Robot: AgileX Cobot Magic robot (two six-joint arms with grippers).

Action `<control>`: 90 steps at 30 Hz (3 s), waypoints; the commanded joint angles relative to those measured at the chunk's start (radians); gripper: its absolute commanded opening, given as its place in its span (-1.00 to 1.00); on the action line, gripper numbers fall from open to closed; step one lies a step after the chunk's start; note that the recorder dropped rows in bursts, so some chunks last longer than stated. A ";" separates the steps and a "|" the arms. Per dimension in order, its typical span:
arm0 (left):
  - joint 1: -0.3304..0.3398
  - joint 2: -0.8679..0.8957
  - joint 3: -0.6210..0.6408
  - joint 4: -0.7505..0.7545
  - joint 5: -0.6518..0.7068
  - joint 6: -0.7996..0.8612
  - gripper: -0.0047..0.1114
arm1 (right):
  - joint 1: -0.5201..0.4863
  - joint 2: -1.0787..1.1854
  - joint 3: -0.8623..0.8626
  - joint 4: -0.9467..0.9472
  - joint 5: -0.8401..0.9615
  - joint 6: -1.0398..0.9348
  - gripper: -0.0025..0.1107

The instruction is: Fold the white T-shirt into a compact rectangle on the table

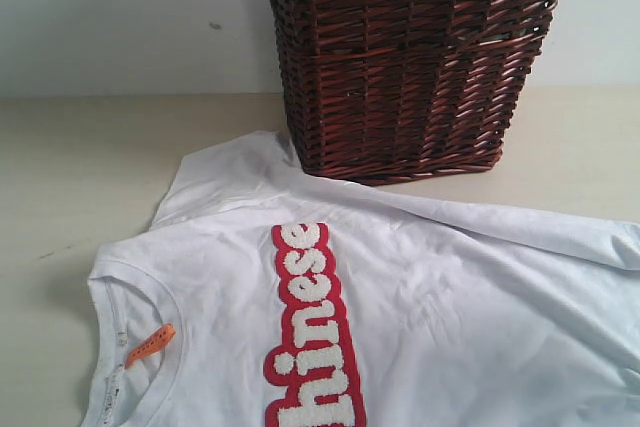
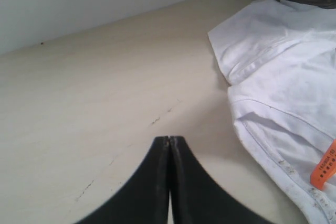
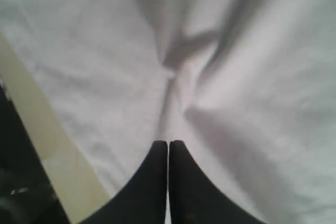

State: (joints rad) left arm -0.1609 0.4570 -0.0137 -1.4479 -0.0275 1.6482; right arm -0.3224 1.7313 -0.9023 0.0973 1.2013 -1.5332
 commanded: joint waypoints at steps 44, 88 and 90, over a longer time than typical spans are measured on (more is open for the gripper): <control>0.001 -0.006 0.004 0.001 -0.004 0.000 -0.92 | -0.005 -0.376 0.395 0.143 -0.492 -0.196 -0.19; 0.001 -0.006 0.004 0.001 -0.004 0.000 -0.92 | -0.005 -0.255 0.396 -0.232 -0.345 0.393 -0.96; 0.001 -0.006 0.004 0.001 -0.004 0.000 -0.92 | -0.007 -0.228 0.396 -0.272 -0.366 0.436 -0.96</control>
State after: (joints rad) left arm -0.1609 0.4570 -0.0137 -1.4479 -0.0275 1.6482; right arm -0.3243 1.4662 -0.5069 -0.1086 0.8655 -1.1658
